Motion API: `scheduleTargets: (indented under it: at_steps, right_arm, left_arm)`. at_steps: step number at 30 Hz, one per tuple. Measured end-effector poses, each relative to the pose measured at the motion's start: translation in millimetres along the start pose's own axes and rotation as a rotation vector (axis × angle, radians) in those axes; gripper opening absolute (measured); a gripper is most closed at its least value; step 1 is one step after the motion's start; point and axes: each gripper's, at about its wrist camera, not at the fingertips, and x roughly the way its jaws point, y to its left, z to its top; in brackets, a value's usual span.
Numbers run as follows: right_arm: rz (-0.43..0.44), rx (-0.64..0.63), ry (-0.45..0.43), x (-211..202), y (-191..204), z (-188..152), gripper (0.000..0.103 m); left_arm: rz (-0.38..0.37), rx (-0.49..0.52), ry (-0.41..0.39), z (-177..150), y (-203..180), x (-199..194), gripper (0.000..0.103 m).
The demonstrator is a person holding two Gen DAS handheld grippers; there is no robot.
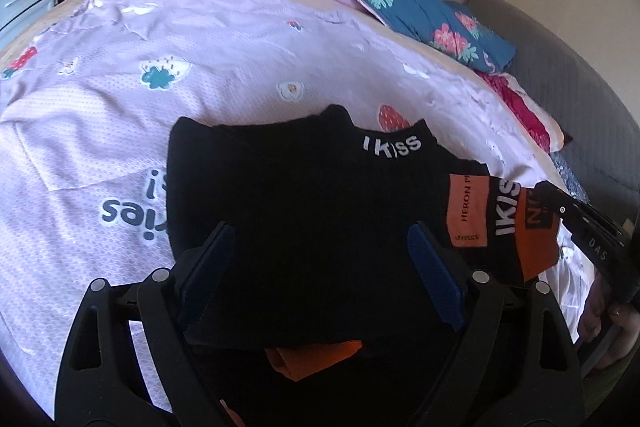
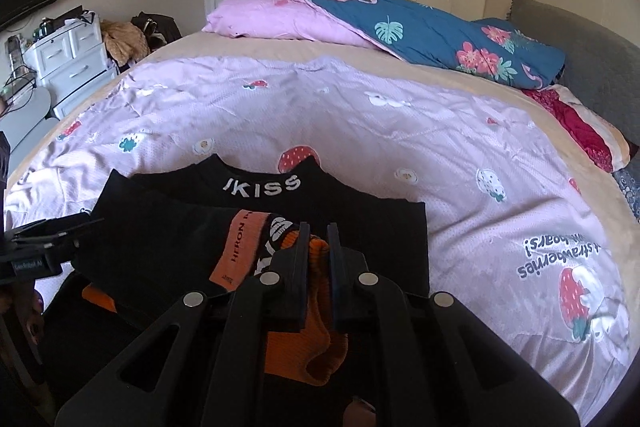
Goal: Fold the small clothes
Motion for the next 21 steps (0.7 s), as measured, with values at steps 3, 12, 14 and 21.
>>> scheduleTargets:
  at_steps: [3,12,14,21]
  right_arm:
    - [-0.005,0.011,0.001,0.3,-3.2,-1.2,0.012]
    - [0.012,0.032,0.038,6.0,-8.2,-11.2,0.021]
    - [0.021,0.022,0.053,9.5,-4.4,-14.8,0.021]
    - [0.083,0.016,0.108,20.6,10.4,-23.8,0.037]
  left_arm:
    - [0.000,-0.008,-0.003,0.8,2.6,-1.0,0.081]
    - [-0.012,-0.007,0.012,-0.6,-0.6,1.6,0.081]
    - [-0.019,0.009,0.016,-1.0,-4.8,3.1,0.081]
    - [0.004,0.093,0.070,-8.3,-18.2,15.5,0.067]
